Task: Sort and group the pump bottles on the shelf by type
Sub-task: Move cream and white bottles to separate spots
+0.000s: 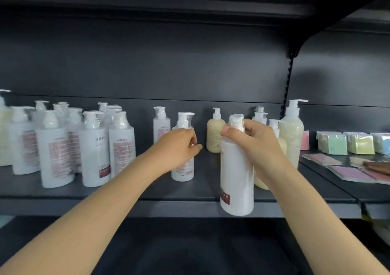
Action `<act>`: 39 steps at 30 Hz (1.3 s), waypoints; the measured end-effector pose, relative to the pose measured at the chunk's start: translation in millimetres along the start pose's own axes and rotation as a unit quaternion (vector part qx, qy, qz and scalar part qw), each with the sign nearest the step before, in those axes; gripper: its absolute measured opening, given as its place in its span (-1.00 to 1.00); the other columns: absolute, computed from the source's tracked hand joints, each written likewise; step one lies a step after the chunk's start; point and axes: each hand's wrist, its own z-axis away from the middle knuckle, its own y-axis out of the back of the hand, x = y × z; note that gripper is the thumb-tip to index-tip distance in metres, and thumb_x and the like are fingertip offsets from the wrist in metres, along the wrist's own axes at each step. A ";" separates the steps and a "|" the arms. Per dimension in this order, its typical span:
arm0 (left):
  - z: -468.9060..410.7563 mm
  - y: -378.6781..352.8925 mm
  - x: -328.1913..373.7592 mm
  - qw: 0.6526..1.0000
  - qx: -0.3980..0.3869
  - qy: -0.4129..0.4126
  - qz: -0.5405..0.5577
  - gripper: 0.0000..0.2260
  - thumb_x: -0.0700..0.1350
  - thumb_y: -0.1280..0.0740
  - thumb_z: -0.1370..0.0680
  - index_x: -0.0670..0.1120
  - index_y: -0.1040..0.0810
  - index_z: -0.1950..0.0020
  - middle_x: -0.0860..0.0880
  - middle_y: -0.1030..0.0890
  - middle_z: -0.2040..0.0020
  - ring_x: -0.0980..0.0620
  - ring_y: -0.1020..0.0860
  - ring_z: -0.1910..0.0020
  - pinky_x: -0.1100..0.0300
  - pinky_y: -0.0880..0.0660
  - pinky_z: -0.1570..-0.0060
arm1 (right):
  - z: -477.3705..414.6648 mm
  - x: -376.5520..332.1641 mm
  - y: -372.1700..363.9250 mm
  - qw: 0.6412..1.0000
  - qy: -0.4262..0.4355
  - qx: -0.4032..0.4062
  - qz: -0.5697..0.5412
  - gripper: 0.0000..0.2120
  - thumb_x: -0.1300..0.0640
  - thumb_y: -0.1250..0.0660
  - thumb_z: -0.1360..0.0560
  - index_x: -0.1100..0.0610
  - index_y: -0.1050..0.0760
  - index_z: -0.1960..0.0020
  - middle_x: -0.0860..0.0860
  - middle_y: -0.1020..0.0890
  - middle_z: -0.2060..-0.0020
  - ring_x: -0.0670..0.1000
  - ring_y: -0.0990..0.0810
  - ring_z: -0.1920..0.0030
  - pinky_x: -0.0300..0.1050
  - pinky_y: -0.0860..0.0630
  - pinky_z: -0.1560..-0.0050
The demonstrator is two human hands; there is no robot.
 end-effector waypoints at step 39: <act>60.0 18.8 -146.3 0.991 -0.001 0.045 0.126 -0.76 -0.03 -0.18 -0.60 -0.14 -0.53 -0.10 -0.07 -0.63 -0.01 0.01 -0.59 0.05 0.11 -0.52 -0.06 | -41.1 9.4 -190.9 0.990 -0.066 -0.051 0.118 -0.61 -0.04 -0.36 -0.47 0.31 -0.46 0.04 0.05 -0.45 0.24 -0.03 -0.43 0.22 -0.23 -0.38 0.20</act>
